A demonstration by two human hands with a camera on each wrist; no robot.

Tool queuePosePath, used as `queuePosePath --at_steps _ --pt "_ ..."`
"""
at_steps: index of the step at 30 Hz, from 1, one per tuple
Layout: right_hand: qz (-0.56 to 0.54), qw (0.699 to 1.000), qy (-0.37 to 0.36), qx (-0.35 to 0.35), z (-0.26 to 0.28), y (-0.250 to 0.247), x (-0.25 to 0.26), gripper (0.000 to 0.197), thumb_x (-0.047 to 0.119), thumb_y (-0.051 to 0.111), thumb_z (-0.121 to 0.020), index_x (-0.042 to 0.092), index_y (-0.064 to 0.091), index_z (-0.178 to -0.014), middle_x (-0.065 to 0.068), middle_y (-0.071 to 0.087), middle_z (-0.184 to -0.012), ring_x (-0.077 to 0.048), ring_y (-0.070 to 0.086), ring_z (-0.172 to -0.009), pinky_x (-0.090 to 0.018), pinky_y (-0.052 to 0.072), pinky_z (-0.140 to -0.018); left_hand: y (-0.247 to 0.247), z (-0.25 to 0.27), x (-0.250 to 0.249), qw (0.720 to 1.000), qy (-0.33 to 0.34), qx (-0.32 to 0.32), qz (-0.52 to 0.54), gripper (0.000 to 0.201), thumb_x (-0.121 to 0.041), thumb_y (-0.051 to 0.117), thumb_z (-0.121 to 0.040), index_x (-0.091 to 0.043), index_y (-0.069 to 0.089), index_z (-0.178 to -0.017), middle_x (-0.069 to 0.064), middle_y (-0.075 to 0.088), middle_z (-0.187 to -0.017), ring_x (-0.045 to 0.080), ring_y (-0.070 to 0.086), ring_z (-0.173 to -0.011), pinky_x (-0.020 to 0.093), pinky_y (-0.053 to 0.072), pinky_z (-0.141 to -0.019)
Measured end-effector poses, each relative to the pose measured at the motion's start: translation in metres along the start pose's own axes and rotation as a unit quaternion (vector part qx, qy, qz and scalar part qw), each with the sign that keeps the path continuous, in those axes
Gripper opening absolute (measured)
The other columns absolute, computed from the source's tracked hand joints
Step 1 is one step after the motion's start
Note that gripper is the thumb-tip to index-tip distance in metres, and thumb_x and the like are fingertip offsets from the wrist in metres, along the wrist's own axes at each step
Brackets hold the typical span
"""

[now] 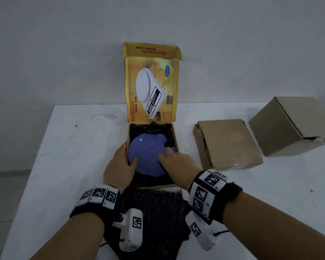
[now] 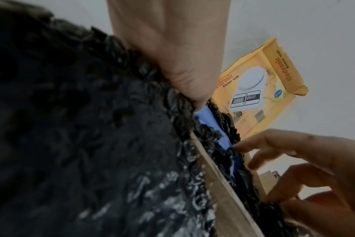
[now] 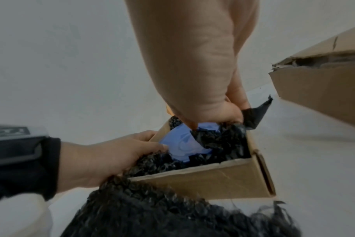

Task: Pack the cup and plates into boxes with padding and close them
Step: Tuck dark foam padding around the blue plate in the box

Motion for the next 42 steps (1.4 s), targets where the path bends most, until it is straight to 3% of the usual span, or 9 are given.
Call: queuePosePath --at_steps 7,12,17,21,26,30,34,39,42 --pt "0.074 0.997 0.023 0.001 0.008 0.007 0.015 0.011 0.014 0.073 -0.076 0.014 0.062 -0.073 -0.005 0.065 -0.069 -0.022 0.060 -0.068 -0.028 0.033 -0.050 0.002 -0.001 0.000 1.000 0.009 -0.001 0.007 0.066 -0.034 0.055 -0.092 -0.024 0.024 -0.149 0.006 0.044 -0.144 0.032 0.052 -0.118 0.042 0.045 -0.091" --pt "-0.040 0.999 0.028 0.008 0.006 0.016 0.018 0.026 0.008 0.040 -0.097 0.004 0.044 -0.122 -0.016 0.061 -0.110 -0.031 0.059 -0.089 -0.033 0.037 -0.065 0.002 -0.002 0.002 1.000 0.004 -0.003 0.007 0.066 -0.033 0.055 -0.092 -0.024 0.024 -0.149 0.006 0.043 -0.144 0.032 0.052 -0.119 0.043 0.046 -0.092" --pt "-0.117 0.988 0.097 0.002 0.005 0.015 0.003 0.030 0.004 0.043 -0.095 0.006 0.047 -0.124 -0.022 0.027 -0.142 -0.034 0.059 -0.095 -0.035 0.039 -0.070 0.002 -0.001 0.001 1.000 0.005 -0.004 0.017 0.065 -0.033 0.057 -0.091 -0.023 0.026 -0.148 0.007 0.044 -0.144 0.033 0.052 -0.119 0.044 0.045 -0.093" --pt "-0.111 0.989 0.097 -0.027 0.007 0.010 -0.002 0.043 0.001 0.042 -0.094 0.007 0.033 -0.135 -0.020 0.036 -0.135 -0.037 0.059 -0.096 -0.035 0.036 -0.065 0.001 -0.002 0.001 1.000 0.008 -0.005 0.014 0.066 -0.033 0.057 -0.091 -0.023 0.026 -0.149 0.006 0.044 -0.144 0.032 0.052 -0.119 0.043 0.046 -0.093" --pt "0.107 0.992 0.060 0.010 0.009 0.008 0.017 0.020 0.016 0.041 -0.098 0.016 0.053 -0.082 -0.003 0.053 -0.082 -0.030 0.045 -0.108 -0.038 0.033 -0.093 0.001 -0.003 0.001 1.000 0.013 -0.006 0.016 0.066 -0.033 0.057 -0.091 -0.025 0.025 -0.149 0.005 0.044 -0.144 0.030 0.052 -0.120 0.043 0.046 -0.094" --pt "0.172 0.977 0.065 0.112 0.005 0.012 0.023 0.020 0.029 0.040 -0.099 0.022 0.055 -0.088 0.004 0.060 -0.101 -0.026 0.044 -0.112 -0.040 0.022 -0.106 0.002 -0.003 0.003 1.000 0.009 -0.005 0.024 0.066 -0.033 0.057 -0.091 -0.025 0.025 -0.149 0.005 0.044 -0.145 0.031 0.052 -0.120 0.044 0.045 -0.095" --pt "0.039 0.997 0.061 0.033 -0.006 0.010 0.014 0.016 0.011 0.038 -0.099 0.018 0.042 -0.085 -0.002 0.045 -0.072 -0.023 0.056 -0.087 -0.033 0.033 -0.081 0.002 -0.003 0.003 1.000 0.006 -0.005 0.020 0.066 -0.033 0.057 -0.091 -0.023 0.026 -0.148 0.006 0.045 -0.144 0.031 0.053 -0.119 0.041 0.045 -0.092" --pt "0.059 0.998 -0.010 0.028 -0.003 0.018 0.012 0.023 0.004 0.042 -0.095 0.004 0.050 -0.117 -0.016 0.052 -0.120 -0.032 0.058 -0.097 -0.041 0.040 -0.092 0.002 -0.002 0.004 1.000 0.008 -0.006 0.022 0.066 -0.033 0.056 -0.091 -0.025 0.025 -0.148 0.004 0.044 -0.144 0.030 0.052 -0.119 0.044 0.046 -0.094" --pt "0.064 0.996 -0.044 0.045 -0.002 0.015 0.012 0.016 0.004 0.043 -0.096 0.009 0.056 -0.088 -0.014 0.058 -0.116 -0.030 0.055 -0.107 -0.043 0.028 -0.110 0.002 -0.003 0.004 1.000 0.007 -0.003 0.025 0.066 -0.033 0.056 -0.091 -0.023 0.025 -0.149 0.005 0.043 -0.145 0.030 0.051 -0.121 0.044 0.045 -0.095"
Point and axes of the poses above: each hand's wrist, its own z-axis away from the middle knuckle, its own y-axis out of the palm, x = y × z, the point moved 7 cm from there along -z, towards the middle knuckle
